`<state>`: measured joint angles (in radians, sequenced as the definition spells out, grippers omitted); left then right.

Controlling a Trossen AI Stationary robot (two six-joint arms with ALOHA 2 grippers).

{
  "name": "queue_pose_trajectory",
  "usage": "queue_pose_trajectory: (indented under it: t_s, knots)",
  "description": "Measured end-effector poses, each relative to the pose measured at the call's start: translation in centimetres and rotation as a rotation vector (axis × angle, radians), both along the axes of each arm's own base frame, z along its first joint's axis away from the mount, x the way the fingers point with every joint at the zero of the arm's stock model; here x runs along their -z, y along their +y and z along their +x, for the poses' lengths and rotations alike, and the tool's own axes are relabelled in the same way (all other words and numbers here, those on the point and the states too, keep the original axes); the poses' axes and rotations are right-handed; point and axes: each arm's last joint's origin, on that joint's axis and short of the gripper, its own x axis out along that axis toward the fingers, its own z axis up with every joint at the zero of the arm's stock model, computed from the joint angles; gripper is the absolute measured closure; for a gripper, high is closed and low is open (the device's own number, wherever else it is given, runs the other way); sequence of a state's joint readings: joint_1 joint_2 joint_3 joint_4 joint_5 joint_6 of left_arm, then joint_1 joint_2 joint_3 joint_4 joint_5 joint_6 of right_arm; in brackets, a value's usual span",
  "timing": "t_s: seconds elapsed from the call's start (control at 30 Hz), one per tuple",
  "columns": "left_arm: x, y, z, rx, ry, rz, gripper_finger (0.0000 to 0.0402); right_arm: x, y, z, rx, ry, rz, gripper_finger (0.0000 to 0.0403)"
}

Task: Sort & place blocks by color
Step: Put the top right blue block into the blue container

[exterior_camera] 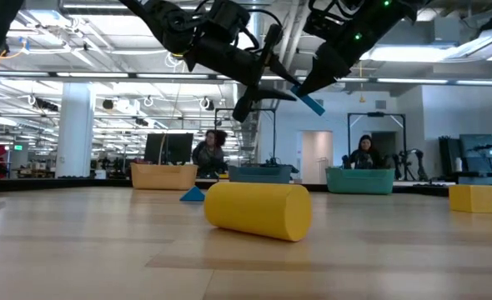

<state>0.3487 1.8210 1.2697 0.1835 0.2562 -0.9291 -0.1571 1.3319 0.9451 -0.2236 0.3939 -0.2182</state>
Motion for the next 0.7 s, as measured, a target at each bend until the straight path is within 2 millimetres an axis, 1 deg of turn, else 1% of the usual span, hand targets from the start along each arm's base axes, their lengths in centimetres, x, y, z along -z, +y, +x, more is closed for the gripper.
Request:
queue_pose_trajectory:
  t_s: [0.1,0.33,0.4,0.47,0.57,0.63,0.7]
  knots:
    - [0.0,-0.1,0.0,0.001,-0.001,0.001,0.031,0.0,0.5,0.1,-0.027,0.012,-0.019,0.0321]
    - [0.0,-0.5,0.1,0.0,0.005,0.015,0.0374,0.1,0.8,0.1,-0.029,0.019,-0.023,0.032]
    - [0.0,-0.5,0.1,0.008,0.009,0.034,0.0376,0.1,0.8,0.1,-0.015,0.004,-0.002,0.0315]
    - [0.1,-0.5,0.1,0.016,0.017,0.057,0.0376,0.1,0.6,0.1,0.013,-0.022,0.037,0.0302]
    - [0.1,0.3,-0.2,0.014,0.024,0.087,0.0376,0.0,0.5,0.1,0.055,-0.072,0.096,0.0268]
    - [0.2,1.2,-0.6,-0.02,0.045,0.1,0.0376,-0.3,0.5,-0.1,0.09,-0.114,0.137,0.024]
    - [0.5,2.5,-1.2,-0.076,0.077,0.123,0.0376,-0.6,0.6,-0.3,0.137,-0.155,0.184,0.0216]
